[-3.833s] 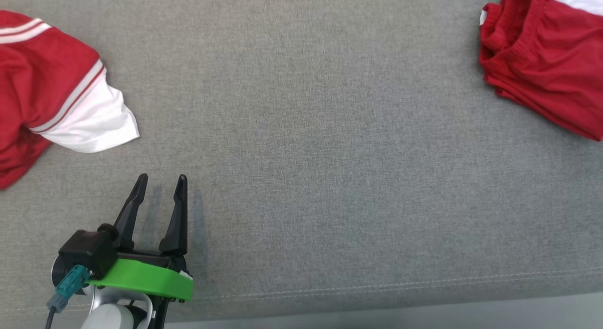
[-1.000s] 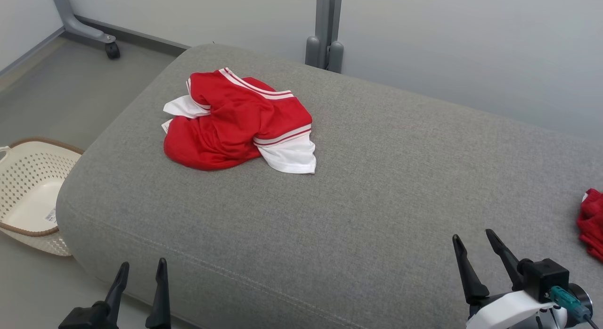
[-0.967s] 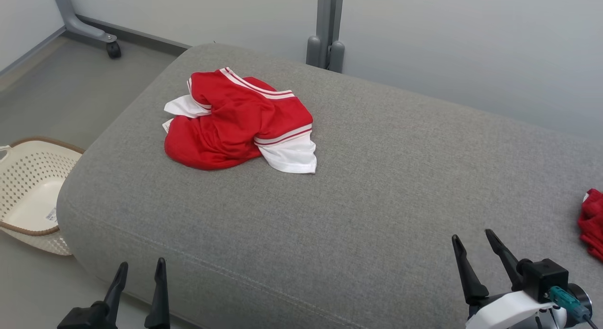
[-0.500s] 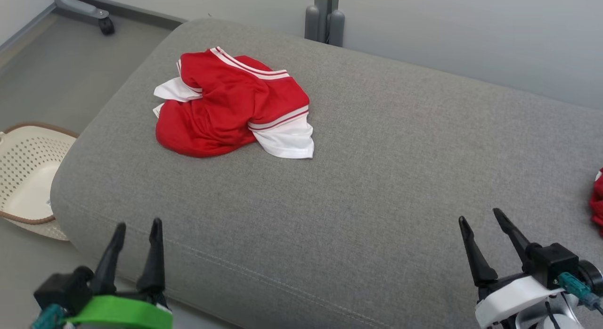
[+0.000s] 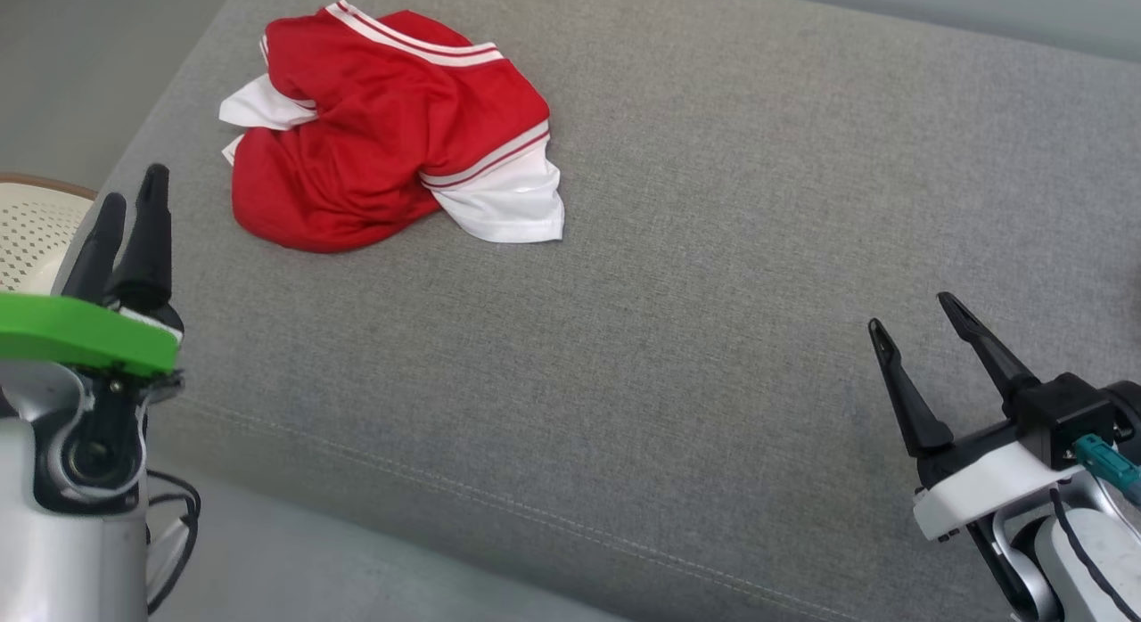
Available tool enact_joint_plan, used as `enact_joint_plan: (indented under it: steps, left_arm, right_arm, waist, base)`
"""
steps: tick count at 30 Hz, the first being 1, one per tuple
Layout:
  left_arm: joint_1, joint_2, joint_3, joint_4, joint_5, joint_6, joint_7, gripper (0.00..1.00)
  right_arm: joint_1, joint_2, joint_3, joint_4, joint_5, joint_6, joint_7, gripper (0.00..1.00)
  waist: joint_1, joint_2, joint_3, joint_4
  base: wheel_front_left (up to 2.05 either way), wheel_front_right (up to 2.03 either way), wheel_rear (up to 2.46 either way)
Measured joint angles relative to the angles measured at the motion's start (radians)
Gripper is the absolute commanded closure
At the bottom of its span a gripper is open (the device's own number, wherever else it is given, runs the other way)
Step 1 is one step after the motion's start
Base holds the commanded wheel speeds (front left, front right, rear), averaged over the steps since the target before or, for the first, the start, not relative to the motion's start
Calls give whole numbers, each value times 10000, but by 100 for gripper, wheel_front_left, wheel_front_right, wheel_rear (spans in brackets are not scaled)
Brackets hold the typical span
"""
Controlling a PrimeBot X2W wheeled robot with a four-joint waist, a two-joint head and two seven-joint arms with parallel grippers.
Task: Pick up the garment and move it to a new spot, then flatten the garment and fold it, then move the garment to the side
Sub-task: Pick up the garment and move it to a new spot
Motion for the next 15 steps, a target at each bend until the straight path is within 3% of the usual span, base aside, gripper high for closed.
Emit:
enact_joint_plan:
  steps: [7, 13, 15]
  left_arm:
    - [-1959, -144, 742, 1091, -1948, 853, 1906, 0]
    - [-3457, -29, 1432, 1732, -2587, 1756, 2637, 0]
    - [-3842, 71, 1695, 1931, -2683, 1841, 2754, 0]
  right_arm:
    - [-529, -257, -59, -376, -215, 67, 265, 0]
    - [-909, -552, -320, -756, -282, 67, 439, 0]
    - [-1029, -650, -380, -909, -313, 67, 500, 0]
  waist:
    - [0, 0, 937, -432]
    - [0, 0, 1747, -877]
    - [0, 0, 2030, -1014]
  base:
    - [0, 0, 0]
    - [0, 0, 0]
    - [0, 0, 0]
